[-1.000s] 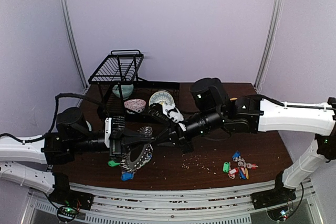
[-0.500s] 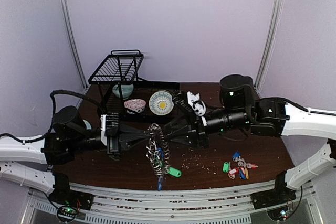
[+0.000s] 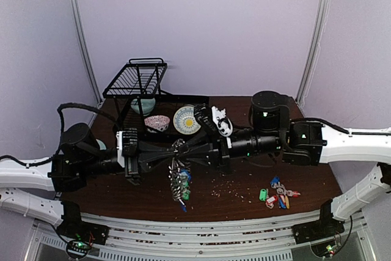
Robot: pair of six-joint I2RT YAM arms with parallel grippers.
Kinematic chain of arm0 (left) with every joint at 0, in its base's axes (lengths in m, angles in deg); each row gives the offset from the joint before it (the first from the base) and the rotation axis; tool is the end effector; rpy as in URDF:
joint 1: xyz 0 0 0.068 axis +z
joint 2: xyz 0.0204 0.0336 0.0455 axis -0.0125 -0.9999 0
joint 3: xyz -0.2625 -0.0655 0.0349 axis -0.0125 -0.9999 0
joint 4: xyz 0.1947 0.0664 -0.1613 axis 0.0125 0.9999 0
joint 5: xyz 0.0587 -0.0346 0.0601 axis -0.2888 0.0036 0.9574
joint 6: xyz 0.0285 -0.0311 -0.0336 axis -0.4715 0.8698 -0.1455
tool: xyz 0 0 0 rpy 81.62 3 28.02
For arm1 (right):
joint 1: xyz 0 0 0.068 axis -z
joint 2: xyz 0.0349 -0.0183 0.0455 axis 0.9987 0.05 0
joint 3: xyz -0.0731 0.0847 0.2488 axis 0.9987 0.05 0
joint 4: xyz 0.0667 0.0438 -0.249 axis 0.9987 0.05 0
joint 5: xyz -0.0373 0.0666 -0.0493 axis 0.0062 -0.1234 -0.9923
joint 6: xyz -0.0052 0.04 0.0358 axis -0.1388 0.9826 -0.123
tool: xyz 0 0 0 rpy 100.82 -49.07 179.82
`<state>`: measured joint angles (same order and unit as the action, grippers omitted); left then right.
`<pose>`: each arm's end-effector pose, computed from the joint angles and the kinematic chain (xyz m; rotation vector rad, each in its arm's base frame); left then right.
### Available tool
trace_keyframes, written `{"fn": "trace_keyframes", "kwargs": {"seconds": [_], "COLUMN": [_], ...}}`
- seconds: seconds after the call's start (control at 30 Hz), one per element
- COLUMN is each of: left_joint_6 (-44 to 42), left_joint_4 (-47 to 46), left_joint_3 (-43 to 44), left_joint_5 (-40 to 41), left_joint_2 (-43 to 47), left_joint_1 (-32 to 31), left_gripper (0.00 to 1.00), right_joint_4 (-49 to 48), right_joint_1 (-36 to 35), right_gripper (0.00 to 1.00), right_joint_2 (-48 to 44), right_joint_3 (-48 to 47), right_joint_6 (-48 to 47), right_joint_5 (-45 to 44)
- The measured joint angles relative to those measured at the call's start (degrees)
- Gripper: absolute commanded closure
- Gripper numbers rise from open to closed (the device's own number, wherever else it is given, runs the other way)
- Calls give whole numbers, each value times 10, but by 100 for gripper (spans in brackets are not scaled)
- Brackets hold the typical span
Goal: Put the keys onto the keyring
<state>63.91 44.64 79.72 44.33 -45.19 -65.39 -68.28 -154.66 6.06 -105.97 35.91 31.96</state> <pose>0.0801 -0.2041 0.3133 1.1072 1.0719 -1.0063 0.1060 0.2983 0.3646 -1.3460 1.1814 1.1911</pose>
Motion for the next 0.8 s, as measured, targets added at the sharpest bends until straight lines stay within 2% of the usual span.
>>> {"fn": "trace_keyframes", "kwargs": {"seconds": [0.13,0.23,0.5,0.57,0.6,0.67,0.8], "left_joint_6": [0,0,5,7,8,7,2], "left_joint_4": [0,0,3,7,14,32,70], "left_joint_3": [0,0,0,6,12,37,91], "left_joint_5": [0,0,7,13,14,16,13], "left_joint_2": [0,0,0,-4,-9,-26,-50], "left_joint_1": [0,0,0,0,0,0,0], "left_gripper": [100,100,98,80,77,74,75], "right_joint_4": [-12,-12,20,52,76,158,330], "right_joint_1": [0,0,0,0,0,0,1], "right_gripper": [91,100,100,100,100,100,100], "right_joint_2": [9,12,14,13,12,12,26], "right_joint_3": [0,0,-16,-32,-43,-82,-191], "right_joint_6": [5,6,-9,-20,-26,-42,-72], "right_joint_5": [0,0,-1,-12,-19,-39,-92]}}
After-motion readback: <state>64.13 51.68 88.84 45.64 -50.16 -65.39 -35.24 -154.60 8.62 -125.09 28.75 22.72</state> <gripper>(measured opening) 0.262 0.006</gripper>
